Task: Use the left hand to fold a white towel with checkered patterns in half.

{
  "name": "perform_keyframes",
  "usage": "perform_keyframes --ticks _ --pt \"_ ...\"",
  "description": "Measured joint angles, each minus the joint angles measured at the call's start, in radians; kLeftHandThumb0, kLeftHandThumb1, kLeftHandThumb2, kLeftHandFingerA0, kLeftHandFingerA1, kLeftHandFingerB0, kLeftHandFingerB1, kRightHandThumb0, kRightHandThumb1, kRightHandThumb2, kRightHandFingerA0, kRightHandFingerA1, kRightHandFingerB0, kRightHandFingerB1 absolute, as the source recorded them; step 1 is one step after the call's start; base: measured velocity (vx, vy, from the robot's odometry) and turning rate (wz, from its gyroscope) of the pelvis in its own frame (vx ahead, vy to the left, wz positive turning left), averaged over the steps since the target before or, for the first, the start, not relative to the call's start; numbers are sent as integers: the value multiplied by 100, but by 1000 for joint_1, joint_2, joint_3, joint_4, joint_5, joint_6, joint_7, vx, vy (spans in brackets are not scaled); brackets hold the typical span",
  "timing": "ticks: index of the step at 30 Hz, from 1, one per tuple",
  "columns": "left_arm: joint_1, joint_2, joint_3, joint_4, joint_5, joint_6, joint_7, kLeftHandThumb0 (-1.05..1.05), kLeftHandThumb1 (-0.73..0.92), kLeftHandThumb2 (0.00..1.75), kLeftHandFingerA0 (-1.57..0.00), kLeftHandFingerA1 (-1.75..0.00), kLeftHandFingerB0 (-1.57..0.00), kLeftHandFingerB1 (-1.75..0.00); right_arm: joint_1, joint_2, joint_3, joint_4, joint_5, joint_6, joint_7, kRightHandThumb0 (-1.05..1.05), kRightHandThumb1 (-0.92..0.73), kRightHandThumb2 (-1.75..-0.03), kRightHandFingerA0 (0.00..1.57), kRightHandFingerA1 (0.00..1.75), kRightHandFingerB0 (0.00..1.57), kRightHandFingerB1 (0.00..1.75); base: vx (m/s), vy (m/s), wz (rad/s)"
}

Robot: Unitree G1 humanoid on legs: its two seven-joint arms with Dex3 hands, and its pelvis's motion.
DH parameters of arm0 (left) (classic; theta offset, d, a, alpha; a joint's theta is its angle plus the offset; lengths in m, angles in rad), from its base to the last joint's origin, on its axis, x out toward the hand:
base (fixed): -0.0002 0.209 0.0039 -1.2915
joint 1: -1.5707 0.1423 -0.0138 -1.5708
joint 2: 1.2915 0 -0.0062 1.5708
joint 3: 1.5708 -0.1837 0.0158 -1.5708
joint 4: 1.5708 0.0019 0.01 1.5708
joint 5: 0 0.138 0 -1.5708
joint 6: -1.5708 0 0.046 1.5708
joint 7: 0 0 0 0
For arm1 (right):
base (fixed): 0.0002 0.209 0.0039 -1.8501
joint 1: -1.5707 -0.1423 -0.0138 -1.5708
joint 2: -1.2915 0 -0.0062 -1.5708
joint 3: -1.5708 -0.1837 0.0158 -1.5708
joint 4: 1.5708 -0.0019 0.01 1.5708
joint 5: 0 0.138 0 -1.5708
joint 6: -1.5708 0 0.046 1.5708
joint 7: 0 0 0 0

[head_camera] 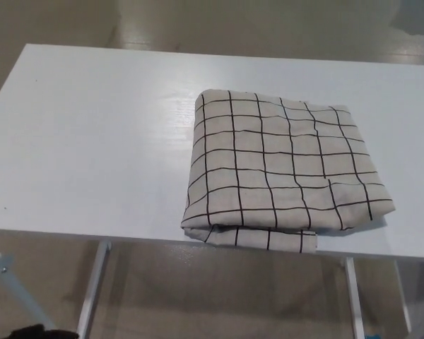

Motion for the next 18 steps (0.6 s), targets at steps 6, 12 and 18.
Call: perform_keyframes --ticks 6,12,18 --pt "-84 -140 97 244 -75 32 1 -71 61 59 -49 -40 -42 -35 -6 2 1 4 0 9 -2 -22 -63 -59 56 62 74 57 0 0 0" --pt "-168 -187 173 407 -137 40 -2 -70 61 59 -49 -39 -42 -35 -41 6 11 13 1 33 -6 -24 -63 -59 57 61 77 56 0 0 0" --pt "-194 -190 182 457 -157 30 -5 -69 61 59 -49 -39 -42 -35 -17 30 40 -13 9 53 1 -26 -63 -59 58 60 79 52 0 0 0"
